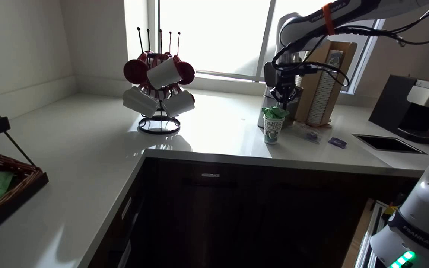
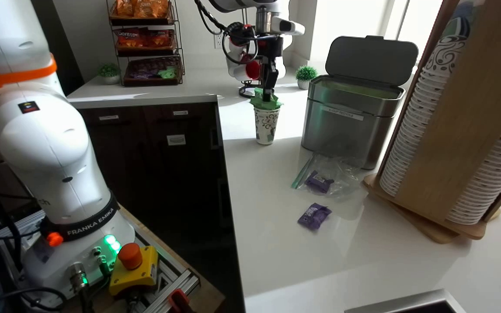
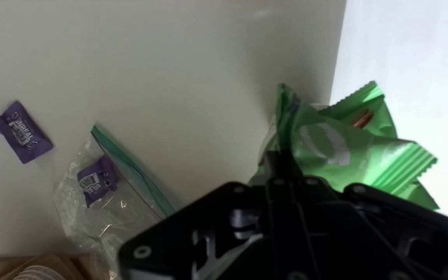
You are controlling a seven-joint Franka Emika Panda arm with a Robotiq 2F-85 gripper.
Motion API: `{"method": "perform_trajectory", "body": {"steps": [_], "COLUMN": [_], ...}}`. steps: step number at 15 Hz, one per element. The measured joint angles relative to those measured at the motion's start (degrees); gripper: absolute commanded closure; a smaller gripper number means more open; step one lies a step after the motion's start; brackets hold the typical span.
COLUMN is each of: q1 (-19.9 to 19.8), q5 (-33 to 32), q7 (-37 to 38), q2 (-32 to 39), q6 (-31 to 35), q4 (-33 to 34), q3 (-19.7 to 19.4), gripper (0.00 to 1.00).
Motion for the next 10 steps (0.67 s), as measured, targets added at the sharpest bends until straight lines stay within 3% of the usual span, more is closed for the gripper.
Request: {"method": "perform_trajectory", "body": {"steps": [6,7,8,10], "q1": [0.65,0.71,0.75,0.78], "q5": [-1.78,-1.99,-2.15,-2.37], "q7": [0.24,0.24,0.24,0.24], "q2": [0.64,0.74,0.83,0.96], "q6": [0.00,0.00,0.00,0.00], "q4": [0.43,0.43,0.43,0.43], "q3": [0.00,0.00,0.00,0.00], "gripper": [1.00,0.91,0.71,0.59]}}
